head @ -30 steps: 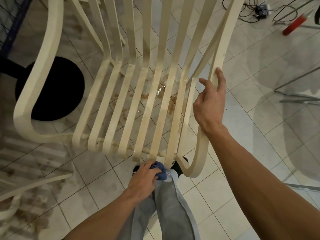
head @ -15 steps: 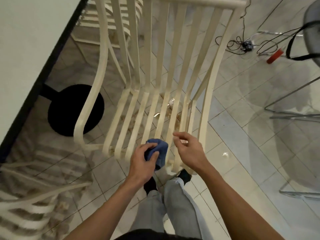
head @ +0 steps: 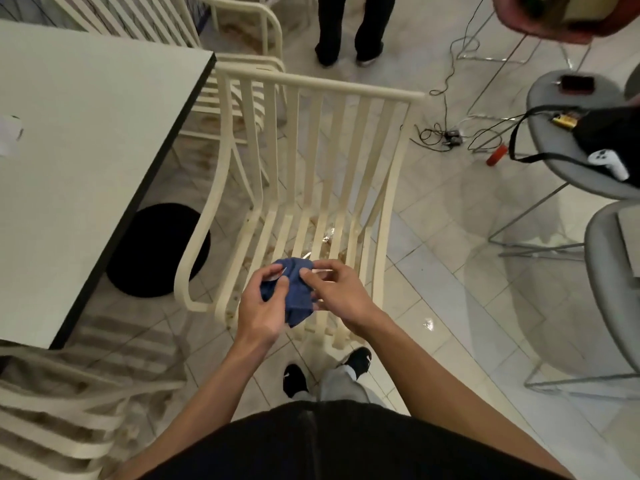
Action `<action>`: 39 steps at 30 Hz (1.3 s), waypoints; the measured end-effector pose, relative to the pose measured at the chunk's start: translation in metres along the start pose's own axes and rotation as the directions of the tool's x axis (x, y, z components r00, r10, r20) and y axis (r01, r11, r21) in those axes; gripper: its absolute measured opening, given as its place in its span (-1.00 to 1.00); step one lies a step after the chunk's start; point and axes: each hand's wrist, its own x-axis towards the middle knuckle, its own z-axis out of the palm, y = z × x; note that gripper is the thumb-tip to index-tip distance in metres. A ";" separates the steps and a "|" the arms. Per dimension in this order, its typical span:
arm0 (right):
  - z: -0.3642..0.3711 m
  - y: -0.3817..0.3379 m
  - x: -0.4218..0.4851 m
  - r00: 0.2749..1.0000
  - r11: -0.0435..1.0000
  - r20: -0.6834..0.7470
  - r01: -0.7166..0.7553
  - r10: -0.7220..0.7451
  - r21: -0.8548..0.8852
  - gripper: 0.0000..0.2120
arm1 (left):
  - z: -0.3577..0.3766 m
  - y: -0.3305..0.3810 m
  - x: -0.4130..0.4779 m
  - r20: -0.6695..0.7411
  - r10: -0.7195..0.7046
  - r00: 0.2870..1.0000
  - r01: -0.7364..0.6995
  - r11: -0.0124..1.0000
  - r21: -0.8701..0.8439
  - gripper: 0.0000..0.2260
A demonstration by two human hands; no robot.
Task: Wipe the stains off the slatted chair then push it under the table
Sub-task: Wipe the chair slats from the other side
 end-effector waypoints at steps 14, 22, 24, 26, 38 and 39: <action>-0.043 -0.013 -0.001 0.996 0.997 0.049 0.076 -0.076 0.000 -0.80 | 0.017 0.020 -0.001 0.046 -0.335 0.941 0.323 0.852 -0.412 -0.80; -0.135 -0.059 0.005 0.929 0.971 0.340 0.200 -0.146 -0.131 -0.74 | 0.088 0.043 -0.016 0.523 -0.366 0.770 0.605 0.681 -0.413 -0.59; -0.167 -0.071 0.009 0.907 0.962 0.393 0.226 -0.150 -0.155 -0.74 | 0.115 0.048 -0.020 0.533 -0.322 0.783 0.576 0.699 -0.424 -0.62; -0.197 -0.084 0.017 0.902 0.948 0.407 0.244 -0.146 -0.202 -0.73 | 0.140 0.054 -0.020 0.455 -0.326 0.829 0.526 0.731 -0.435 -0.62; -0.259 -0.145 0.092 0.883 0.839 0.464 0.306 -0.073 -0.450 -0.83 | 0.208 0.088 0.011 0.005 -0.270 0.963 0.196 0.687 -0.699 -0.59; -0.261 -0.151 0.101 0.864 0.832 0.500 0.318 -0.057 -0.455 -0.83 | 0.211 0.090 0.015 -0.023 -0.260 0.965 0.171 0.698 -0.695 -0.65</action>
